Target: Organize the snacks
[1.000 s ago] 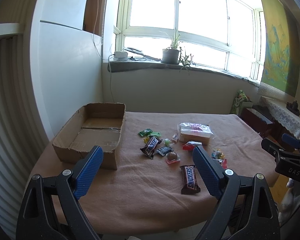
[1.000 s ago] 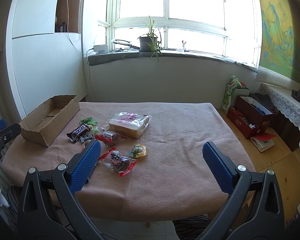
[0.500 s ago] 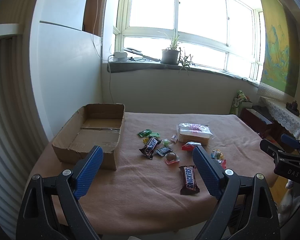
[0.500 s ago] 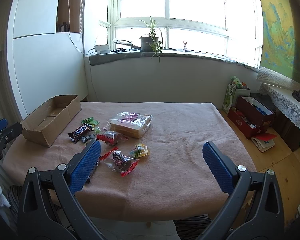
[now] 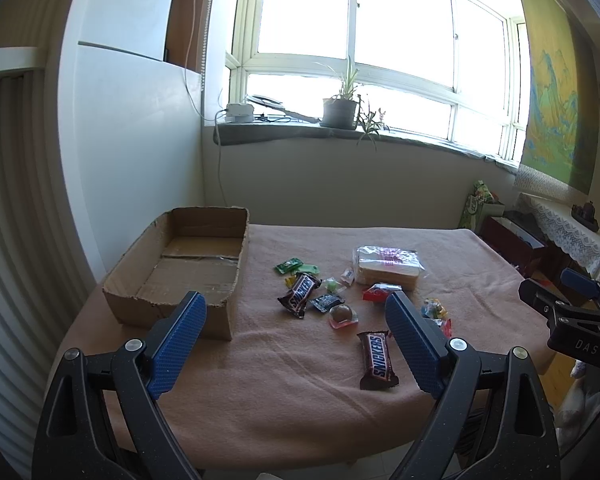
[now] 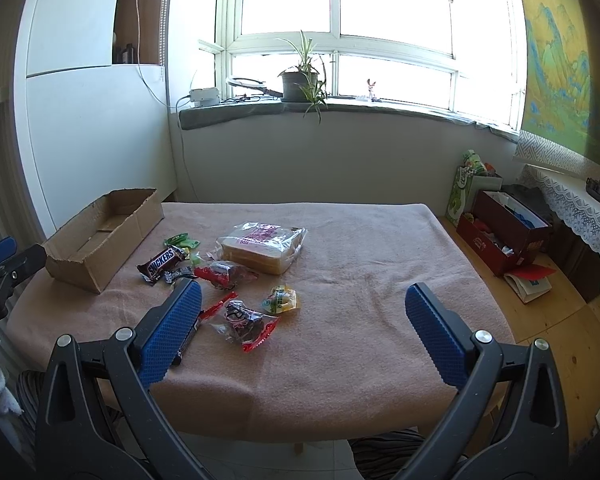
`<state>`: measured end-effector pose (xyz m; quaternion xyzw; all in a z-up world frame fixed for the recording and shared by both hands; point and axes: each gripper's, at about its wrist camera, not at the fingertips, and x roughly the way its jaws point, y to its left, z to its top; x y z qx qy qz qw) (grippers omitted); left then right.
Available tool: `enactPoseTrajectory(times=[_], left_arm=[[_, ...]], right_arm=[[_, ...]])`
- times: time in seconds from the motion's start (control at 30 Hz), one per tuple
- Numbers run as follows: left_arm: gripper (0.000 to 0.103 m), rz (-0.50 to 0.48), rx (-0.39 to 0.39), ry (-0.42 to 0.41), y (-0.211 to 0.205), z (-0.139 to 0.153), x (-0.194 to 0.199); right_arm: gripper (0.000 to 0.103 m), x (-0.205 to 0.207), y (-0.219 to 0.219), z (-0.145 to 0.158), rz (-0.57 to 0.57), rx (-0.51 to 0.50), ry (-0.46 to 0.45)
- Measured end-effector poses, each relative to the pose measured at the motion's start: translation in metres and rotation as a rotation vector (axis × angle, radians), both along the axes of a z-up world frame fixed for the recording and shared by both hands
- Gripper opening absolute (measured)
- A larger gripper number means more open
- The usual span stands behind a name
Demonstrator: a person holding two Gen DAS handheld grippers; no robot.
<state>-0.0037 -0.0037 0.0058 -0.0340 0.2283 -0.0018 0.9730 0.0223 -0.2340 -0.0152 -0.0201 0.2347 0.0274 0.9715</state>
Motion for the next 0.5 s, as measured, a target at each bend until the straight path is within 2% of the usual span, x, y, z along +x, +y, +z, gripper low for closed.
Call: enactPoseTrajectory(times=[0.5], left_arm=[[0.091,-0.001,0.001,0.0,-0.0015,-0.0007,0.0003]], right_arm=[[0.103,-0.0006,0.0031,-0.0035,0.005,0.003,0.003]])
